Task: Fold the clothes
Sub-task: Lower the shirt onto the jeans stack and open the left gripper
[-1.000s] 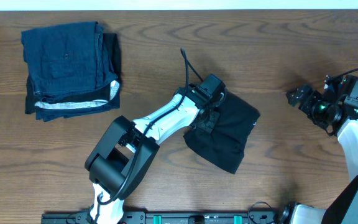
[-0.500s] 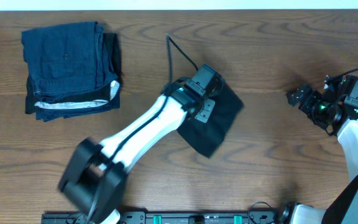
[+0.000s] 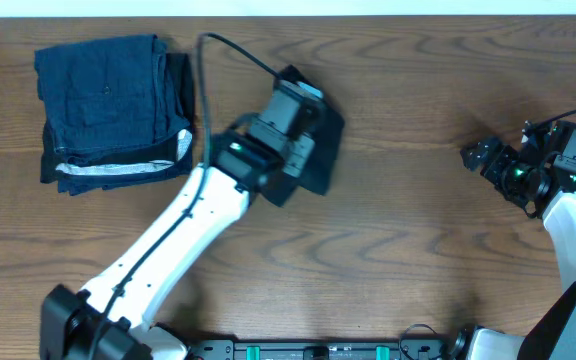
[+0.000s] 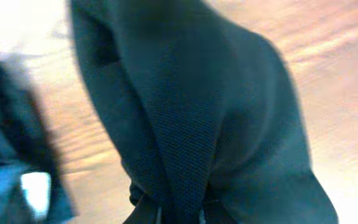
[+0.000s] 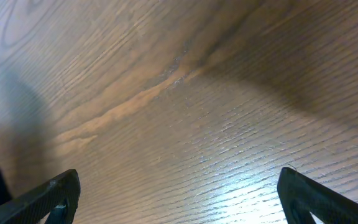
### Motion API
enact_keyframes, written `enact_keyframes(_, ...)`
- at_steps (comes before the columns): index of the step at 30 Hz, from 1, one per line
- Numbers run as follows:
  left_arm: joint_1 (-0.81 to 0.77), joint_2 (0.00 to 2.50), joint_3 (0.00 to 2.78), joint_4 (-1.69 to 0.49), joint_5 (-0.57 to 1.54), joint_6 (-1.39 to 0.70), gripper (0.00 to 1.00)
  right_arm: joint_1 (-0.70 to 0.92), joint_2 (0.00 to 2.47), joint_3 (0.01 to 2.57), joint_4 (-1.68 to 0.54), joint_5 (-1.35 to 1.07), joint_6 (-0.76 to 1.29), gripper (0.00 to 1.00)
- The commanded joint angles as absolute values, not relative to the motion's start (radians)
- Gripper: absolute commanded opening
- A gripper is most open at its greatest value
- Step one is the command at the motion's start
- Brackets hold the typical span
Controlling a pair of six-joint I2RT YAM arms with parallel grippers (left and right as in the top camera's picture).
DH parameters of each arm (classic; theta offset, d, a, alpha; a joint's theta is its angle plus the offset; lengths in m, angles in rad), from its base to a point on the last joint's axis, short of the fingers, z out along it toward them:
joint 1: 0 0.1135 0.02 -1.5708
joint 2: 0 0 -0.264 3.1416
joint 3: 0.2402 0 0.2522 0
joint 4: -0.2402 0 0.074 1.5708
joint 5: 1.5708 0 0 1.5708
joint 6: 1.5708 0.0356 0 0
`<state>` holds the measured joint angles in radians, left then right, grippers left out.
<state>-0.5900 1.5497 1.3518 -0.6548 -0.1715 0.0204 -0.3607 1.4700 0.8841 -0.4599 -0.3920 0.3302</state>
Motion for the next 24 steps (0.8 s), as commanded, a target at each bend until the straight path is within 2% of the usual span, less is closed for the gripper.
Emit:
enact_keyframes(1,-0.512,1.494,1.373,-0.650,-0.264,0.113,0.06,-0.367,1.460,0.888,-0.461,-0.392,0.328,0.99)
enact_keyframes(10,-0.275,1.443,1.374,-0.595,-0.274,0.138,0.06,-0.367,1.460,0.888,-0.461,-0.392,0.328,0.99)
enact_keyframes(24,-0.049,1.443,1.374,-0.397,-0.219,0.154,0.06,-0.367,1.460,0.888,-0.461,-0.392,0.328,0.99)
